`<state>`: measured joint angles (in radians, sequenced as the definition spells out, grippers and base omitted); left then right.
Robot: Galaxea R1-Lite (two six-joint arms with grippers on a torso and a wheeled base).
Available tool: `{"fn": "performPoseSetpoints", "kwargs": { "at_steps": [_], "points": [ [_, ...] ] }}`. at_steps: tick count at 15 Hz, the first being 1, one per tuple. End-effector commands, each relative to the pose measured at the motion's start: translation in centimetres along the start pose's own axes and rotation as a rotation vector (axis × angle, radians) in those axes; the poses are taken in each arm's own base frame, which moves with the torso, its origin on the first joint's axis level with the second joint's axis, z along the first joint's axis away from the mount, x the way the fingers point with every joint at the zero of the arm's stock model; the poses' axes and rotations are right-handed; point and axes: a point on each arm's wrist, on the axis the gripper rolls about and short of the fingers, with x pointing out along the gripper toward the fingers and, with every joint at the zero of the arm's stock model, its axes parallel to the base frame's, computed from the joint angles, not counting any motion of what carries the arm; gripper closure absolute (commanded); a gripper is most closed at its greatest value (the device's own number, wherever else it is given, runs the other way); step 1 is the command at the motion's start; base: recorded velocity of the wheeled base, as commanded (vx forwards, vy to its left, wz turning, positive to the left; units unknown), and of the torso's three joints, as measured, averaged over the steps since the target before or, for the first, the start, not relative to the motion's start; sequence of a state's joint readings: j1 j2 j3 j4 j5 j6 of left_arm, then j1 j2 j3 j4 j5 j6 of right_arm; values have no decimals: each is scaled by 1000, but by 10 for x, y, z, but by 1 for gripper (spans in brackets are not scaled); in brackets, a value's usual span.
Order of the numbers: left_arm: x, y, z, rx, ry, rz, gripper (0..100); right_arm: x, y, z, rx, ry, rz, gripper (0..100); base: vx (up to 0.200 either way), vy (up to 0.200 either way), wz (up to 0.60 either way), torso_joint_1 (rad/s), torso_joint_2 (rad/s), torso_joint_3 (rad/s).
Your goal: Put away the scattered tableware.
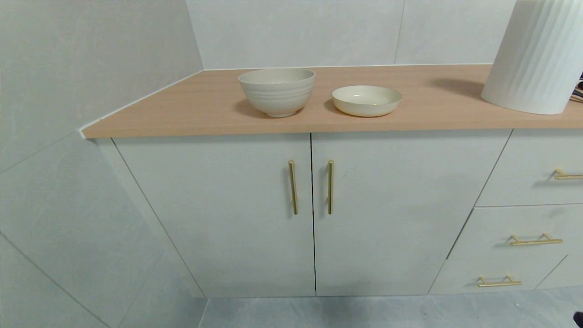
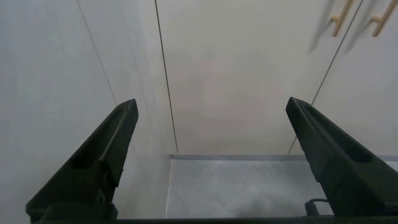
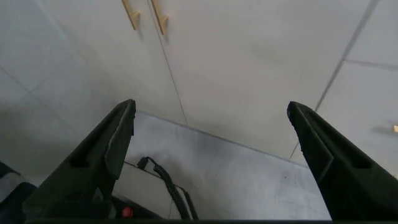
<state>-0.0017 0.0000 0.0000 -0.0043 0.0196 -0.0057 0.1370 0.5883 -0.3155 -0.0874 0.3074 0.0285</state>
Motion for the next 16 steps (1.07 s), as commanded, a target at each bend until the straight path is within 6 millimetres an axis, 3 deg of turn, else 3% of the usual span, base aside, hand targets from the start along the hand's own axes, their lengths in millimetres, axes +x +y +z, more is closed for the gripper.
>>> {"fn": "performPoseSetpoints", "kwargs": {
  "at_steps": [1, 7, 16],
  "points": [
    [0, 0, 0, 0, 0, 1, 0, 50, -9, 30, -10, 100, 66, 0, 0, 0, 0, 0, 0, 0],
    [0, 0, 0, 0, 0, 1, 0, 97, 1, 53, -9, 110, 222, 0, 0, 0, 0, 0, 0, 0],
    [0, 0, 0, 0, 0, 1, 0, 179, 42, 66, -14, 225, 443, 0, 0, 0, 0, 0, 0, 0]
  ]
}}
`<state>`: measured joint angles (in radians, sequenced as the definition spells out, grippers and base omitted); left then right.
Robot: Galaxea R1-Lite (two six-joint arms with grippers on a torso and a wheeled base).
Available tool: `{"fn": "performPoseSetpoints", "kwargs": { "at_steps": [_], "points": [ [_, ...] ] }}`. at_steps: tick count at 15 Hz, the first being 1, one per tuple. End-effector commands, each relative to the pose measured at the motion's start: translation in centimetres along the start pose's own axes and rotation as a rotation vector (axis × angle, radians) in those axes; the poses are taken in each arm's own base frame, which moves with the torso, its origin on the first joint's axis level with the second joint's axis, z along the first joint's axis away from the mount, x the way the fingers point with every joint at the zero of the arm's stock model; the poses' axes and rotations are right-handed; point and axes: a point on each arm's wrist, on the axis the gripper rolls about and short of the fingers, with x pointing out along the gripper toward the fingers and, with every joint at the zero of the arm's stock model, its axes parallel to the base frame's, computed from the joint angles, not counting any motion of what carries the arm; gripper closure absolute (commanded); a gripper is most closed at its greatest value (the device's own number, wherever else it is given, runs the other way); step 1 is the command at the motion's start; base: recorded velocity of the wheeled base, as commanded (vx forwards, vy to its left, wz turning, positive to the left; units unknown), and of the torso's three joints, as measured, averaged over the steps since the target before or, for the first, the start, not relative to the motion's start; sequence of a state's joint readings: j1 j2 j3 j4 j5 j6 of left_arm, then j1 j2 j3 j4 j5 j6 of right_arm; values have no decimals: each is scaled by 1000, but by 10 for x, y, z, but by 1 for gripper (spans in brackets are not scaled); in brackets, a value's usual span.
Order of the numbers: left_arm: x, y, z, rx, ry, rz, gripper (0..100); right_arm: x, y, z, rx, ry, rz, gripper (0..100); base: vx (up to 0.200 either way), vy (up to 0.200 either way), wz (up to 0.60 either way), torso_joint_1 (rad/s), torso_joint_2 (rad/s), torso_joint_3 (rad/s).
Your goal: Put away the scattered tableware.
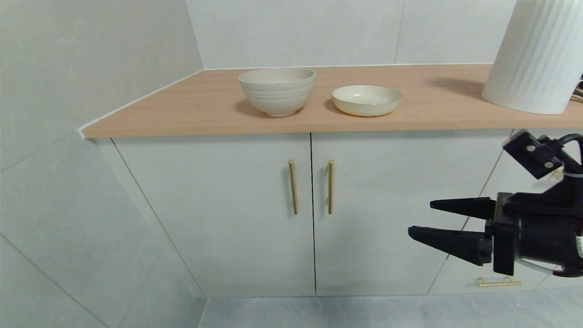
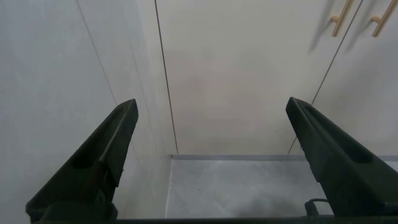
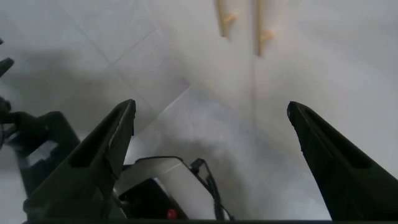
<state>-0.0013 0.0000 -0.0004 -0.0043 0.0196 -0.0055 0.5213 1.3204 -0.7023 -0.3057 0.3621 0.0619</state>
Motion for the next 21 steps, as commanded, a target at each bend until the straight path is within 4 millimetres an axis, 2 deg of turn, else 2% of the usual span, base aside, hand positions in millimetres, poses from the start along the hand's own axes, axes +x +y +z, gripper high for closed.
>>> {"fn": "performPoseSetpoints", "kwargs": {
  "at_steps": [1, 3, 4, 8, 10, 12, 13, 15, 17, 21],
  "points": [
    [0, 0, 0, -1, 0, 0, 0, 24, -2, -1, 6, 43, 27, 0, 0, 0, 0, 0, 0, 0],
    [0, 0, 0, -1, 0, 0, 0, 29, -2, 12, -9, 8, 35, 0, 0, 0, 0, 0, 0, 0],
    [0, 0, 0, -1, 0, 2, 0, 41, -5, 18, -7, 7, 37, 0, 0, 0, 0, 0, 0, 0],
    [0, 0, 0, -1, 0, 0, 0, 86, -8, 7, 65, 63, 71, 0, 0, 0, 0, 0, 0, 0],
    [0, 0, 0, -1, 0, 0, 0, 120, -17, 10, 49, 9, 80, 0, 0, 0, 0, 0, 0, 0],
    [0, 0, 0, -1, 0, 0, 0, 136, -22, 5, 54, 22, 80, 0, 0, 0, 0, 0, 0, 0],
    [0, 0, 0, -1, 0, 0, 0, 151, -26, -4, 57, 27, 80, 0, 0, 0, 0, 0, 0, 0],
    [0, 0, 0, -1, 0, 0, 0, 168, -31, -10, 64, -29, 86, 0, 0, 0, 0, 0, 0, 0],
    [0, 0, 0, -1, 0, 0, 0, 177, -35, -13, 88, -86, 93, 0, 0, 0, 0, 0, 0, 0],
    [0, 0, 0, -1, 0, 0, 0, 189, -39, -17, 91, -86, 85, 0, 0, 0, 0, 0, 0, 0]
  ]
}}
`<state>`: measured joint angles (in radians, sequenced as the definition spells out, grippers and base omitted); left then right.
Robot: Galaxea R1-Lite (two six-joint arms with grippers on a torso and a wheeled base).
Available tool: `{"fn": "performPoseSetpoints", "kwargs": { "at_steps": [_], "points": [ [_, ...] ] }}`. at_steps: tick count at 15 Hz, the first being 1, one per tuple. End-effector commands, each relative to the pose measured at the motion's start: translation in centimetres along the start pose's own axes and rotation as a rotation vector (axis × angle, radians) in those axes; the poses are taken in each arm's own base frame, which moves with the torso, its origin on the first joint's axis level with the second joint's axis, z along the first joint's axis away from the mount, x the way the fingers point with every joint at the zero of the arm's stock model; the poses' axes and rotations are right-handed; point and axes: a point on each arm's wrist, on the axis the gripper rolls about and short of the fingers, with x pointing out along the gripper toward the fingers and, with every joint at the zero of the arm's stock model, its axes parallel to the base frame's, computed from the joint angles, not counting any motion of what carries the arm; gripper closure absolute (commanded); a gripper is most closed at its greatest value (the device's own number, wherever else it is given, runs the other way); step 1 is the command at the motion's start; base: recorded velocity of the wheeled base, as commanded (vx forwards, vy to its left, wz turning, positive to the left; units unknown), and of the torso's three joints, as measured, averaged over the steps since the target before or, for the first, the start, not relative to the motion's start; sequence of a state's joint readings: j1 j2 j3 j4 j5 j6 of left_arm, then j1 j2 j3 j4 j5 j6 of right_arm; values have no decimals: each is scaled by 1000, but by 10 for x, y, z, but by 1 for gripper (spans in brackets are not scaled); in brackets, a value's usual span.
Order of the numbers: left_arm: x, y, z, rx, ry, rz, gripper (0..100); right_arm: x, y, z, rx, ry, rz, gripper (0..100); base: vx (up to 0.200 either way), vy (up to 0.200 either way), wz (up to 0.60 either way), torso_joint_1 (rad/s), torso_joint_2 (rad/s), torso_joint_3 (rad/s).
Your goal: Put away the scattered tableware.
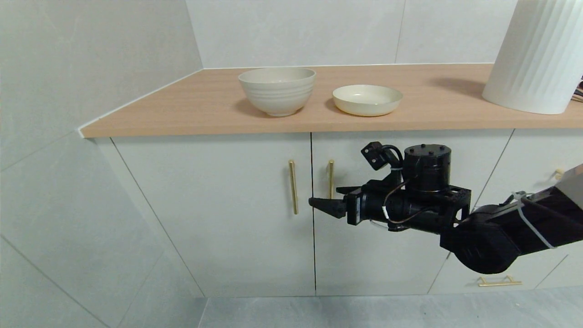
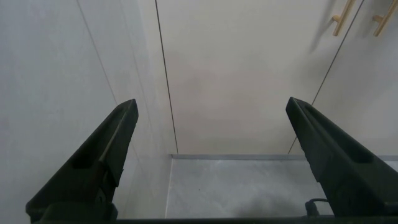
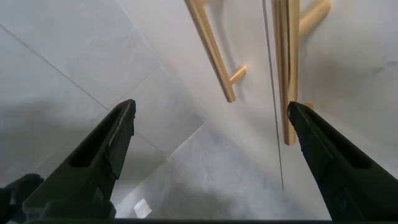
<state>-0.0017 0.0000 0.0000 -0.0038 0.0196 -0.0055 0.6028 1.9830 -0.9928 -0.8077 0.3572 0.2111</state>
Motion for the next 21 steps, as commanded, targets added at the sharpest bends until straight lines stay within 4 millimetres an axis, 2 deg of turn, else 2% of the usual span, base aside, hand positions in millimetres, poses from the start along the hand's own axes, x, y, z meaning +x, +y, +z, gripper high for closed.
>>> {"fn": "performPoseSetpoints", "kwargs": {
  "at_steps": [1, 9, 14, 21],
  "points": [
    [0, 0, 0, -1, -1, 1, 0, 10, -5, -8, 12, 18, -5, 0, 0, 0, 0, 0, 0, 0],
    [0, 0, 0, -1, -1, 1, 0, 23, -12, -17, 30, -28, 7, 0, 0, 0, 0, 0, 0, 0],
    [0, 0, 0, -1, -1, 1, 0, 22, -8, -7, 98, -92, 39, 0, 0, 0, 0, 0, 0, 0],
    [0, 0, 0, -1, -1, 1, 0, 17, -4, -4, 100, -91, 68, 0, 0, 0, 0, 0, 0, 0]
  ]
}}
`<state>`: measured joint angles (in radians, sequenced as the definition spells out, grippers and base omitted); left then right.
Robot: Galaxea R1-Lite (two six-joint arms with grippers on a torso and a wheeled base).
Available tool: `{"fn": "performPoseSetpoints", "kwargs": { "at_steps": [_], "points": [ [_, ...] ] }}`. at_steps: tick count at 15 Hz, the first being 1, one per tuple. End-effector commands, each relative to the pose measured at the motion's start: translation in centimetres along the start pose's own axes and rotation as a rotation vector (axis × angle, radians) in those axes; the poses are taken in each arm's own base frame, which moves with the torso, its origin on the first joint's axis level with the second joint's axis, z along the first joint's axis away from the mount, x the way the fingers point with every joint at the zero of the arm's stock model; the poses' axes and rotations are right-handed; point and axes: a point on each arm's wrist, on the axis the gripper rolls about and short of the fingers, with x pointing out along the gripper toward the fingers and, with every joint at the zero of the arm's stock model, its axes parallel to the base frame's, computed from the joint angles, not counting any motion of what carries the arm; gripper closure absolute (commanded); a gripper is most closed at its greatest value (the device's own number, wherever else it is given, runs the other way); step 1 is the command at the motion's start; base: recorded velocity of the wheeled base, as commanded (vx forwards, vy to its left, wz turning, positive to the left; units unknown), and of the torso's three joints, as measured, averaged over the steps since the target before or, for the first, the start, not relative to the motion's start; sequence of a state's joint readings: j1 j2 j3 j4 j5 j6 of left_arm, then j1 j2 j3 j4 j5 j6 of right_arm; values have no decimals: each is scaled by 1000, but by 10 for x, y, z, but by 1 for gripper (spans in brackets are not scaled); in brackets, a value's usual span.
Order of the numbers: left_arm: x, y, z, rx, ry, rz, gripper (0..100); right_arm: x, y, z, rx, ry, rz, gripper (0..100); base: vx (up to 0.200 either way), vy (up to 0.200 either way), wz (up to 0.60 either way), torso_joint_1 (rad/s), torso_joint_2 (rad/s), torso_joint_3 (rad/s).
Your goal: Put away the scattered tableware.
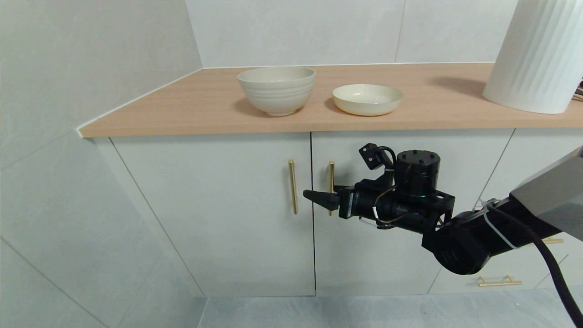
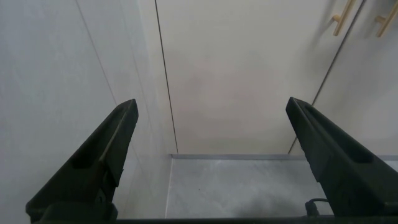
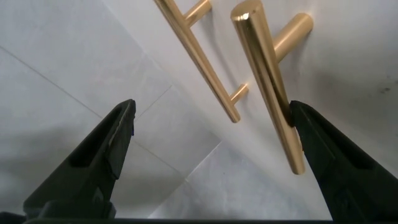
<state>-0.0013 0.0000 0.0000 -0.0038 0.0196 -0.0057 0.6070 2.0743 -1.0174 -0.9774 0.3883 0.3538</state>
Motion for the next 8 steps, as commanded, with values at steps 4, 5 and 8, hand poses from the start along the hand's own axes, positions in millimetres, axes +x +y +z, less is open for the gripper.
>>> {"fn": "performPoseSetpoints", "kwargs": {
  "at_steps": [4, 5, 8],
  "points": [
    [0, 0, 0, 0, -1, 0, 0, -1, 11, 3, 26, -5, 30, 0, 0, 0, 0, 0, 0, 0],
    [0, 0, 0, 0, 1, 0, 0, -3, 13, 4, 39, -5, 34, 0, 0, 0, 0, 0, 0, 0],
    [0, 0, 0, 0, -1, 0, 0, -15, 26, 3, 51, 15, 68, 0, 0, 0, 0, 0, 0, 0]
  ]
}}
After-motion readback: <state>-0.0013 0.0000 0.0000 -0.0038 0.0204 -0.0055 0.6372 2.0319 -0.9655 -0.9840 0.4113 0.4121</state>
